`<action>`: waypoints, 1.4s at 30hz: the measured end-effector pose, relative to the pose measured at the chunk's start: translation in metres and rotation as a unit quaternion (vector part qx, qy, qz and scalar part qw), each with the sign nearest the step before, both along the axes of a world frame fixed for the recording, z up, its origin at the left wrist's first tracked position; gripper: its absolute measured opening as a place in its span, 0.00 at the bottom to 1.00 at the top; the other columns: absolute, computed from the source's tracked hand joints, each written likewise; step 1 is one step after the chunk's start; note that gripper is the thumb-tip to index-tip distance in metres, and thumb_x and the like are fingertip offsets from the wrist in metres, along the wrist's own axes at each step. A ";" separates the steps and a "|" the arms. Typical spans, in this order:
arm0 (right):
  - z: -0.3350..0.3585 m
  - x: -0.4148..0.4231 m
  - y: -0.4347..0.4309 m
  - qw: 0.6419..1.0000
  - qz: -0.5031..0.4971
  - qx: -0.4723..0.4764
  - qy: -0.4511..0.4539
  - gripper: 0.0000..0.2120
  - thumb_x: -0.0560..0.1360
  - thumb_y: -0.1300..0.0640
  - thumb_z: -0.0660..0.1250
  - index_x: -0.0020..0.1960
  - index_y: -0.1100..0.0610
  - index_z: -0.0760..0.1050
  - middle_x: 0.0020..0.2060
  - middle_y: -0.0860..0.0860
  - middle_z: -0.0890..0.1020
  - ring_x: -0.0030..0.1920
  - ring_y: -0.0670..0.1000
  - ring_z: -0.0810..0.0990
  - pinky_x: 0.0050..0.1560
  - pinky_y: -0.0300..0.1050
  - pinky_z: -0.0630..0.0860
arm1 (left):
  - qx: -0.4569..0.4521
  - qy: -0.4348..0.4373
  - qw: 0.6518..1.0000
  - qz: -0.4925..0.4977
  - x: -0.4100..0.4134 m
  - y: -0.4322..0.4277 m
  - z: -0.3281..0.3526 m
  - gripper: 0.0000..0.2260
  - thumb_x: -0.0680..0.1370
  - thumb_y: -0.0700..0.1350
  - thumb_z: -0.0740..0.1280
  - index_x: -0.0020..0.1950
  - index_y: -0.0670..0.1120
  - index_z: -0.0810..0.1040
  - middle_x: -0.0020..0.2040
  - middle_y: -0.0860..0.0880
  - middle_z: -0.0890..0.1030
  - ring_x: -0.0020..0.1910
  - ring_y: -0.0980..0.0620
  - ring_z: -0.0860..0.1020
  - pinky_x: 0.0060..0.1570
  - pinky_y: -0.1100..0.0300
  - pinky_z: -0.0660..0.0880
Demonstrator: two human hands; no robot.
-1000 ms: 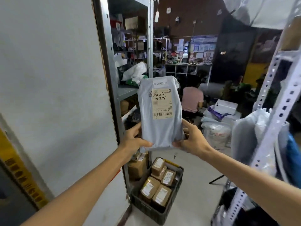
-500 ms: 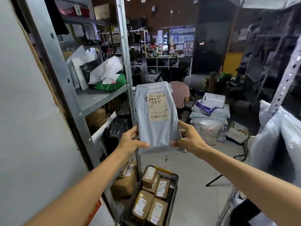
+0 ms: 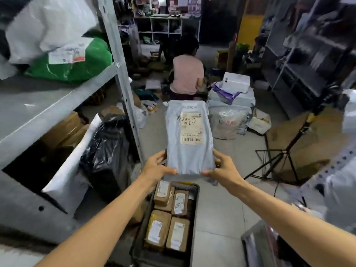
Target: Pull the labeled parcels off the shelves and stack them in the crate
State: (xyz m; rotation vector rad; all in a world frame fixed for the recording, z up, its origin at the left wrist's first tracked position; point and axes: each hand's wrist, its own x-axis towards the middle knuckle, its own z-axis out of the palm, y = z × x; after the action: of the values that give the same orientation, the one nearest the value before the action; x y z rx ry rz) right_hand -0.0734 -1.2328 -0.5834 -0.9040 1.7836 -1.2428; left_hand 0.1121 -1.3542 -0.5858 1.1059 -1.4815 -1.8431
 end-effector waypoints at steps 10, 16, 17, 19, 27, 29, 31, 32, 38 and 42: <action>-0.173 -0.002 -0.041 0.988 -0.067 0.132 -0.051 0.32 0.65 0.75 0.71 0.63 0.50 0.74 0.50 0.44 0.83 0.45 0.40 0.82 0.38 0.34 0.77 | 0.173 -0.073 0.982 -0.017 -0.024 -0.049 -0.184 0.40 0.64 0.19 0.69 0.73 0.40 0.66 0.61 0.51 0.74 0.60 0.54 0.73 0.56 0.56 0.77; -0.320 0.000 -0.052 0.974 -0.058 0.205 -0.077 0.35 0.62 0.74 0.69 0.62 0.46 0.75 0.49 0.44 0.84 0.45 0.43 0.82 0.39 0.37 0.79 | 0.257 -0.143 0.956 -0.006 -0.026 -0.056 -0.321 0.35 0.65 0.19 0.68 0.66 0.45 0.72 0.63 0.46 0.77 0.56 0.52 0.76 0.38 0.67 0.79; -0.342 -0.003 -0.056 0.971 -0.056 0.216 -0.083 0.35 0.61 0.74 0.69 0.62 0.47 0.75 0.48 0.46 0.84 0.42 0.43 0.81 0.35 0.34 0.77 | 0.261 -0.158 0.952 -0.003 -0.028 -0.060 -0.342 0.34 0.65 0.19 0.68 0.65 0.44 0.72 0.61 0.47 0.77 0.55 0.53 0.76 0.38 0.68 0.78; -0.383 -0.010 -0.067 0.965 -0.056 0.236 -0.106 0.34 0.62 0.75 0.68 0.63 0.49 0.75 0.48 0.50 0.84 0.36 0.43 0.77 0.29 0.30 0.71 | 0.265 -0.182 0.947 -0.001 -0.036 -0.068 -0.381 0.34 0.65 0.19 0.69 0.67 0.42 0.72 0.55 0.52 0.78 0.51 0.57 0.76 0.38 0.70 0.77; -0.530 -0.031 -0.107 0.946 -0.078 0.282 -0.143 0.34 0.66 0.73 0.72 0.67 0.50 0.71 0.55 0.49 0.80 0.56 0.54 0.79 0.52 0.56 0.82 | 0.278 -0.225 0.933 -0.044 -0.062 -0.109 -0.530 0.37 0.63 0.21 0.71 0.67 0.47 0.73 0.54 0.55 0.81 0.56 0.56 0.78 0.44 0.65 0.78; -0.563 -0.032 -0.112 0.942 -0.079 0.293 -0.140 0.36 0.65 0.72 0.73 0.69 0.51 0.70 0.57 0.49 0.80 0.59 0.54 0.78 0.55 0.60 0.80 | 0.280 -0.233 0.930 -0.054 -0.065 -0.116 -0.562 0.38 0.63 0.22 0.72 0.69 0.46 0.72 0.56 0.54 0.80 0.61 0.52 0.76 0.49 0.62 0.77; -0.592 -0.032 -0.119 0.943 -0.082 0.294 -0.136 0.37 0.65 0.71 0.74 0.70 0.50 0.70 0.58 0.48 0.79 0.60 0.53 0.78 0.55 0.60 0.80 | 0.278 -0.239 0.929 -0.055 -0.067 -0.121 -0.591 0.38 0.64 0.23 0.72 0.70 0.47 0.71 0.54 0.57 0.80 0.61 0.53 0.76 0.50 0.61 0.76; -0.605 -0.032 -0.121 0.943 -0.084 0.290 -0.137 0.37 0.65 0.71 0.74 0.69 0.49 0.70 0.58 0.47 0.80 0.60 0.53 0.78 0.54 0.60 0.80 | 0.278 -0.241 0.928 -0.053 -0.067 -0.125 -0.603 0.38 0.65 0.23 0.72 0.70 0.48 0.71 0.55 0.57 0.79 0.62 0.53 0.75 0.52 0.60 0.76; -0.671 -0.021 -0.137 0.948 -0.087 0.261 -0.157 0.36 0.65 0.74 0.73 0.66 0.47 0.72 0.58 0.49 0.81 0.57 0.51 0.79 0.54 0.57 0.80 | 0.241 -0.265 0.932 -0.058 -0.058 -0.142 -0.653 0.37 0.66 0.22 0.70 0.71 0.46 0.69 0.61 0.54 0.77 0.61 0.55 0.74 0.41 0.68 0.77; -0.699 -0.011 -0.139 0.947 -0.101 0.257 -0.165 0.36 0.66 0.73 0.73 0.65 0.43 0.72 0.57 0.47 0.81 0.61 0.52 0.77 0.59 0.62 0.77 | 0.218 -0.256 0.940 -0.058 -0.052 -0.145 -0.679 0.35 0.67 0.22 0.69 0.70 0.45 0.69 0.64 0.50 0.77 0.62 0.53 0.76 0.41 0.68 0.77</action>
State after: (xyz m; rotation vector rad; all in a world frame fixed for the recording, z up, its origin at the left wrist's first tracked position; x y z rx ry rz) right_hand -0.0841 -1.3717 -1.2825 -0.2070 1.8224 -0.9075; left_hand 0.0598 -1.4987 -1.2644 1.8612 -1.4557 -2.1375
